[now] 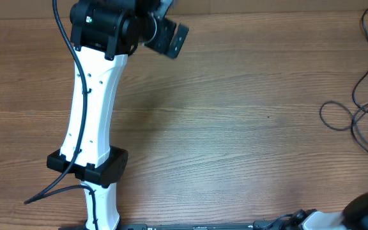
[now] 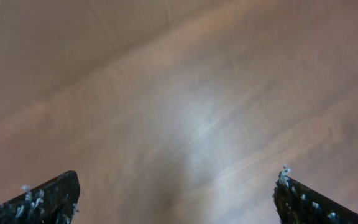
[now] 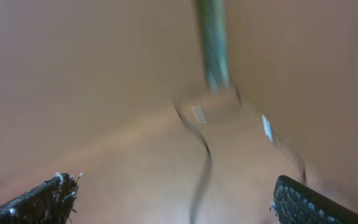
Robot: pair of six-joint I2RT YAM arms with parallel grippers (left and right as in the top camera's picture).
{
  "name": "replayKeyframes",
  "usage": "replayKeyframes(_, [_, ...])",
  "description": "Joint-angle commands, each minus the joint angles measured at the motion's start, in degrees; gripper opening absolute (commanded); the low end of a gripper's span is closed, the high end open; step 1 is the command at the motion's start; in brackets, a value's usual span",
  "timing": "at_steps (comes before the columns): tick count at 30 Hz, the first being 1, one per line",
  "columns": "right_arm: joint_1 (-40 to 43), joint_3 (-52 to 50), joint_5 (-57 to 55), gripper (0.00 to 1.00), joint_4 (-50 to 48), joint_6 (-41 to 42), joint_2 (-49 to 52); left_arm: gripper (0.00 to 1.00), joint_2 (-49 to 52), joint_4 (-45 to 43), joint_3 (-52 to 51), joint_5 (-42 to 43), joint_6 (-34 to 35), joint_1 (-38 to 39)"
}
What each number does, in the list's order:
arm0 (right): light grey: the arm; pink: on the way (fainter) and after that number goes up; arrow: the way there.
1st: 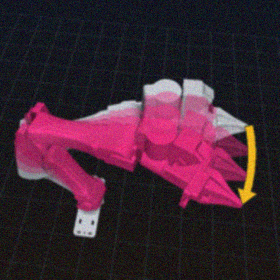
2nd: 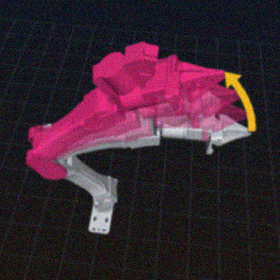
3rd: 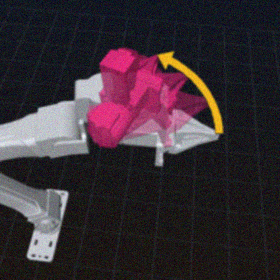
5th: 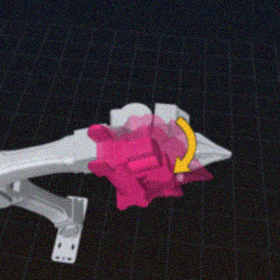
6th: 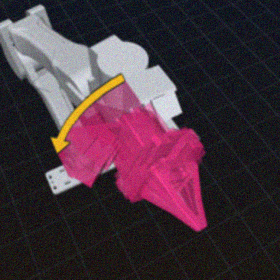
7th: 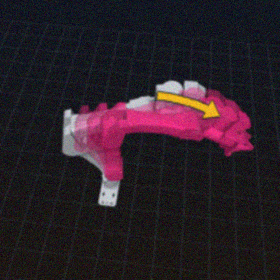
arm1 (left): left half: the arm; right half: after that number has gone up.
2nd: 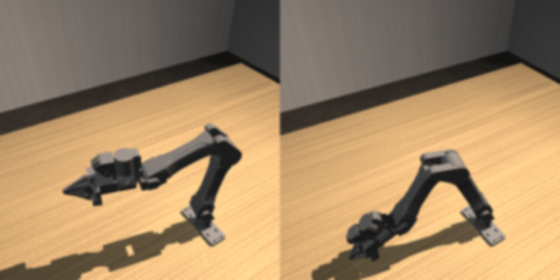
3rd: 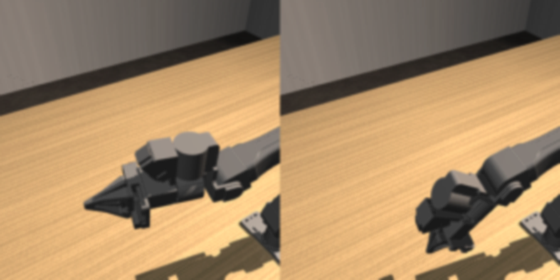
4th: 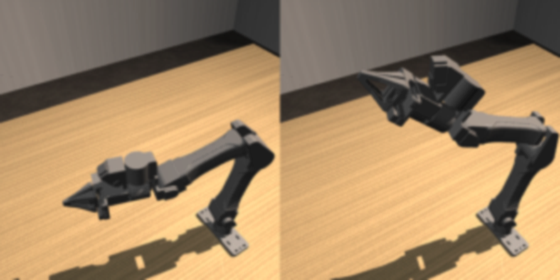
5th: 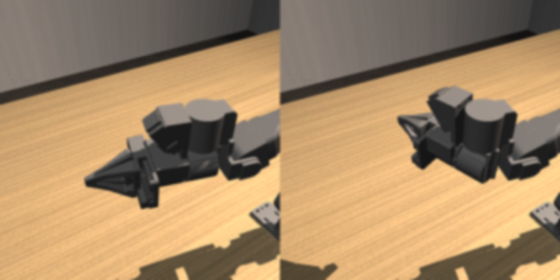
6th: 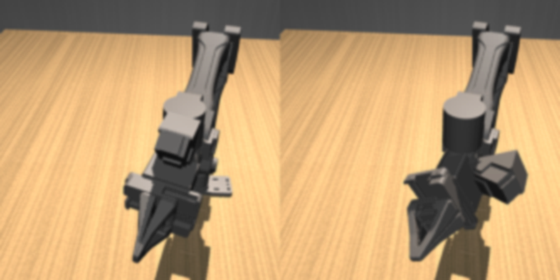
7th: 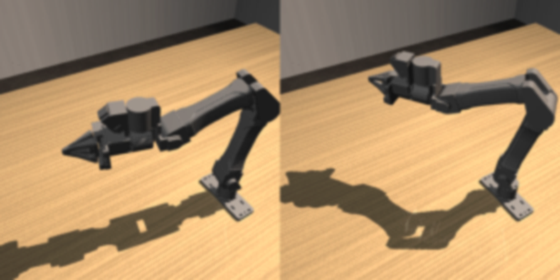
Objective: Untangle cables
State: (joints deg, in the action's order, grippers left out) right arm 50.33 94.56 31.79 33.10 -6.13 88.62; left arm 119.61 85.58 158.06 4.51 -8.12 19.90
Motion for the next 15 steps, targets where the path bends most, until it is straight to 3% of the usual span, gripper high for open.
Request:
replayKeyframes(1, [-4.7, 4.8, 3.4, 1.0, 0.5, 2.3, -9.0, 1.0, -4.8, -5.4, 0.4, -3.5, 0.4, 0.7])
replayKeyframes(10, [-24.9, 6.8, 13.3, 1.0, -5.7, 6.6, -22.8, 1.0, -11.1, -33.5, 0.4, -9.6, 0.3, 0.7])
replayKeyframes(12, [-30.2, 6.8, 13.3, 1.0, -6.9, 6.6, -24.2, 1.0, -11.9, -35.8, 0.4, -9.8, -0.2, 0.7])
replayKeyframes(15, [-36.1, 6.8, 13.3, 1.0, -5.7, 6.6, -25.2, 1.0, -13.0, -32.5, 0.4, -10.0, -3.2, 0.8])
